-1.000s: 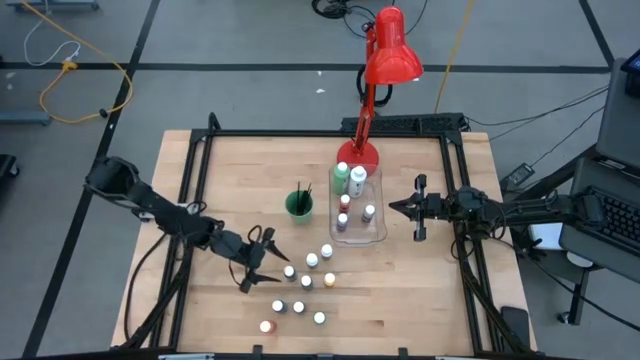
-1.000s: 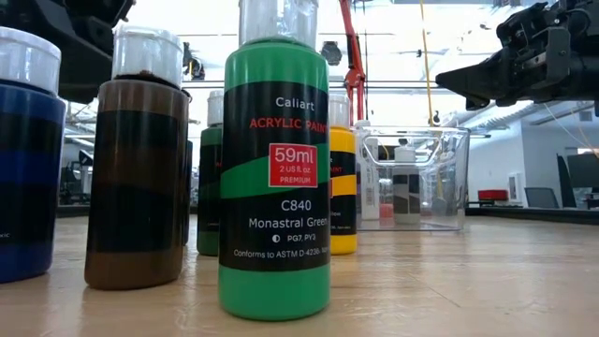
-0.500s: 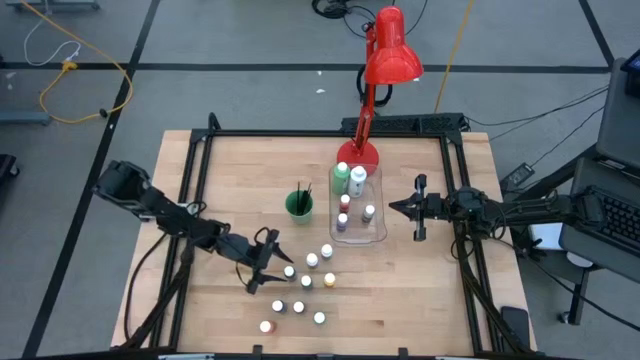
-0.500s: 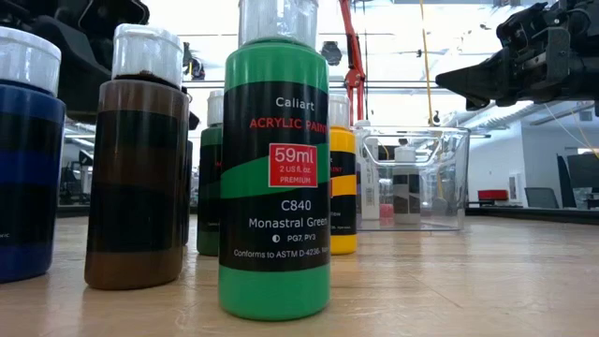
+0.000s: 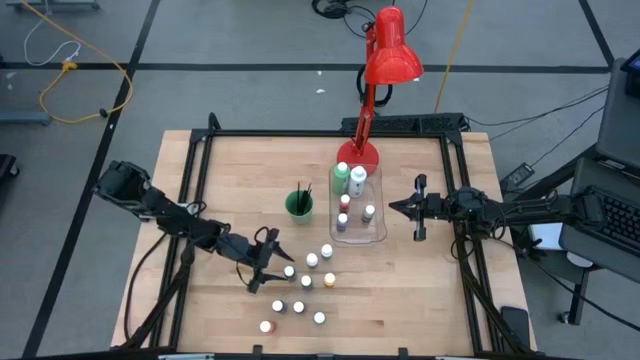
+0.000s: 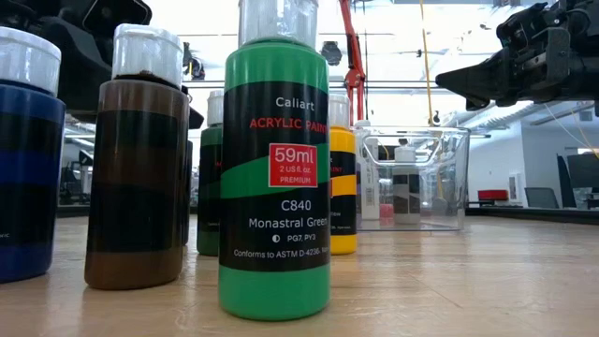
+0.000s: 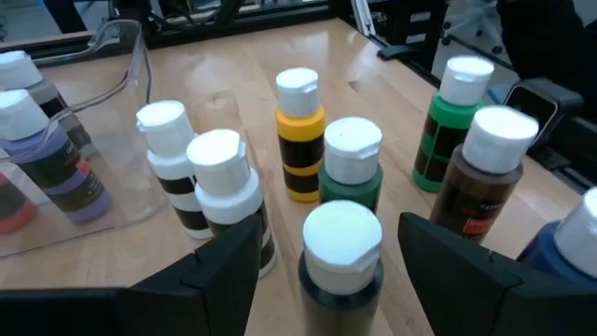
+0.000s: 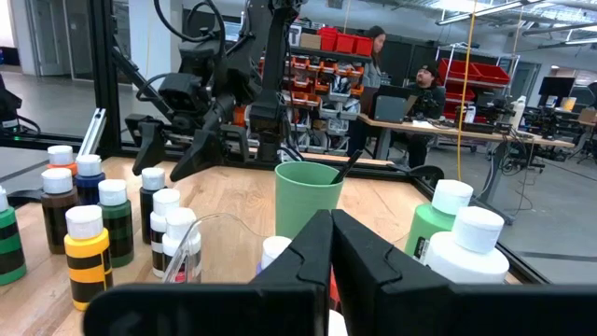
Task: Pick & Place Paint Supplies
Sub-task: Put the top black paint bottle into the transparent bin
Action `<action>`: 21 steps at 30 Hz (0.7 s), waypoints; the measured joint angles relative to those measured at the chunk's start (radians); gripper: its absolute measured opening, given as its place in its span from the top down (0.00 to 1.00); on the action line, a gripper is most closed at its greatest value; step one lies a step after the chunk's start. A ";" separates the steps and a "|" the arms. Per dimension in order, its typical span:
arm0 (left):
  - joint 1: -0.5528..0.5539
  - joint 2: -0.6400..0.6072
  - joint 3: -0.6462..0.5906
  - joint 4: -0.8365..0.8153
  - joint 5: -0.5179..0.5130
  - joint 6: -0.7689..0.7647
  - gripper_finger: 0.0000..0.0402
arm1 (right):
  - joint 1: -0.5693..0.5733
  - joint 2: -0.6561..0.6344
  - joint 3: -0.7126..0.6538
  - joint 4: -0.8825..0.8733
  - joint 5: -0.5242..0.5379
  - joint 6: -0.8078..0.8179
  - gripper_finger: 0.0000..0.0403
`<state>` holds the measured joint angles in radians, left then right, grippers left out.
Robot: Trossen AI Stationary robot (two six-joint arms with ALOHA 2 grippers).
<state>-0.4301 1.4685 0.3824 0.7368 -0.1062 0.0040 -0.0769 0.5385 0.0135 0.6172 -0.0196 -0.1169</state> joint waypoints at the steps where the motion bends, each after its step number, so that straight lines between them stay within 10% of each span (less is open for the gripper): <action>1: 0.000 0.000 0.000 0.003 0.000 -0.008 0.37 | 0.000 0.000 0.000 0.000 0.000 0.000 0.99; 21: 0.000 0.000 0.000 -0.002 -0.056 -0.071 0.37 | 0.000 0.000 0.000 0.000 0.000 0.000 0.99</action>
<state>-0.4302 1.4681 0.3824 0.7346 -0.1624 -0.0666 -0.0769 0.5385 0.0135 0.6170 -0.0200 -0.1169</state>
